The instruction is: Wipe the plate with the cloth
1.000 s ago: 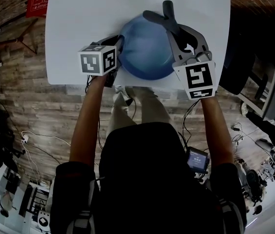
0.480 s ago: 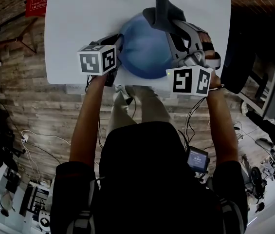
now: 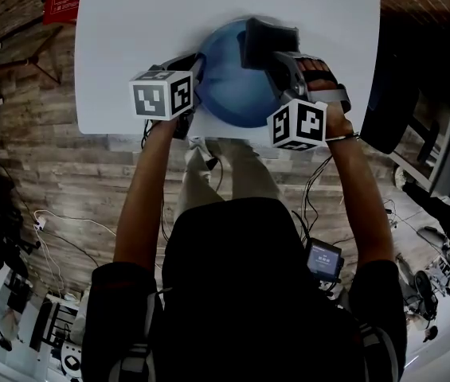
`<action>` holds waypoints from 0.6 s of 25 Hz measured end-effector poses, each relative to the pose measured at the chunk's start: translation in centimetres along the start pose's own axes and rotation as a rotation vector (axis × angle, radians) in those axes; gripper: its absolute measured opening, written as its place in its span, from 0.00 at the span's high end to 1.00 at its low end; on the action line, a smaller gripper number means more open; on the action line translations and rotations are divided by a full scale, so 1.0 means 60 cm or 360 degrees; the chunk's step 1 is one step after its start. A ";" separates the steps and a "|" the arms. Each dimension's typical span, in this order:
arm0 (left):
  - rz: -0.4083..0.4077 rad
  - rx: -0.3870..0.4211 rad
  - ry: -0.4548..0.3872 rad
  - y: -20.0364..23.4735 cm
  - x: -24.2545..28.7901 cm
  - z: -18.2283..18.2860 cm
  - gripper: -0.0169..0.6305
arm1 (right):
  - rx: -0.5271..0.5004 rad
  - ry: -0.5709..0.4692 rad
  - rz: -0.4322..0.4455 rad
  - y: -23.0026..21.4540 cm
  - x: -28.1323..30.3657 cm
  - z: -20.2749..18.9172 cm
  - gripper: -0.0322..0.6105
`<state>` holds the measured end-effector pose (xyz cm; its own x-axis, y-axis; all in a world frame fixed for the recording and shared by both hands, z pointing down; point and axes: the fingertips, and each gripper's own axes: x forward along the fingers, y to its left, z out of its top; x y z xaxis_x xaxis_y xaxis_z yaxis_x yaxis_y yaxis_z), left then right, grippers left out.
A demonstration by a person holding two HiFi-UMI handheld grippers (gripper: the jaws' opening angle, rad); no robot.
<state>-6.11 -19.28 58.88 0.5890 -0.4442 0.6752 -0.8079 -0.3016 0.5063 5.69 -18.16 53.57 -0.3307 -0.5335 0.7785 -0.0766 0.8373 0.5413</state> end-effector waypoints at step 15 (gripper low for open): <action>0.0020 0.0025 -0.0014 0.003 -0.003 0.001 0.93 | 0.0078 0.0212 0.0308 0.075 0.034 -0.055 0.86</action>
<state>-6.39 -19.28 58.82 0.5786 -0.4555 0.6765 -0.8155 -0.3090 0.4894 7.78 -15.86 58.65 -0.2170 -0.3706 0.9031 -0.0707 0.9287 0.3641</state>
